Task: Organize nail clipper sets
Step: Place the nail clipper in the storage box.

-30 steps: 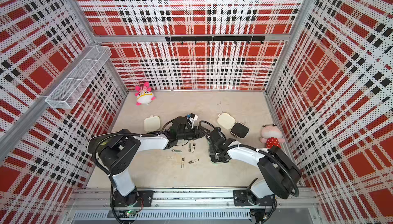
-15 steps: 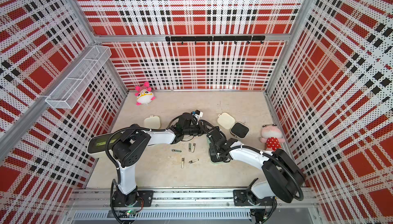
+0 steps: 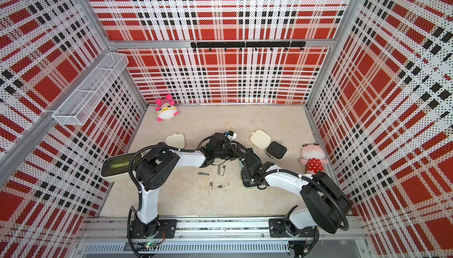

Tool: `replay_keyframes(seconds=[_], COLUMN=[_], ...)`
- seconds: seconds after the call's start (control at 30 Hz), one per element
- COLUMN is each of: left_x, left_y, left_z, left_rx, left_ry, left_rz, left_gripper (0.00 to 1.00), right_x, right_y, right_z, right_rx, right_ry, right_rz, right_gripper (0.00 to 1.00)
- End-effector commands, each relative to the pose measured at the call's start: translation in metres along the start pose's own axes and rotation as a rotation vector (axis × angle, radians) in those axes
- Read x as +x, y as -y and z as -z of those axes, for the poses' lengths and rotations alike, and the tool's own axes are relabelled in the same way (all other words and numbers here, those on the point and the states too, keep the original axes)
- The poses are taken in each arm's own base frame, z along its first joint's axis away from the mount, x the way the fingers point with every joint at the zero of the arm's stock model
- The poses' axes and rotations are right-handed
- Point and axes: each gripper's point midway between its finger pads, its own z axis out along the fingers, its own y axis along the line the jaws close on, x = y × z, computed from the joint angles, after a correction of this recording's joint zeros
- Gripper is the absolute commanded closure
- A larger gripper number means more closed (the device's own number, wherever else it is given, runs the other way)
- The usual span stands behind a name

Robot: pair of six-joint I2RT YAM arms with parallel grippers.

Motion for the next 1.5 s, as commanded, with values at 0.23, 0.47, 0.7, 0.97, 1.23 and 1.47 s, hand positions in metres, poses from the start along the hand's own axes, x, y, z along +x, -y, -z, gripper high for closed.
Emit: replay_keyframes(seconds=[0.23, 0.47, 0.7, 0.97, 1.23, 1.47], left_x=[0.003, 0.006, 0.001, -0.008, -0.027, -0.047], left_y=[-0.005, -0.009, -0.001, 0.013, 0.025, 0.021], left_z=[-0.007, -0.006, -0.002, 0.007, 0.026, 0.056], left_rx=[0.001, -0.007, 0.004, 0.027, 0.042, 0.026], left_ry=[-0.009, -0.011, 0.001, 0.025, 0.077, 0.148], left_rz=[-0.005, -0.004, -0.013, -0.022, -0.029, -0.023], left_gripper=[0.38, 0.39, 0.39, 0.39, 0.39, 0.40], right_x=[0.004, 0.005, 0.001, -0.011, -0.025, -0.021], right_y=[0.003, 0.004, 0.006, 0.009, 0.010, 0.007], right_z=[-0.007, -0.005, -0.001, 0.010, 0.024, 0.020], right_rx=[0.000, 0.000, 0.011, 0.032, 0.034, 0.020], right_ry=[0.007, 0.006, 0.023, 0.060, 0.104, 0.084], right_rz=[-0.038, -0.050, -0.060, -0.076, -0.091, -0.089], right_gripper=[0.84, 0.76, 0.60, 0.52, 0.49, 0.73])
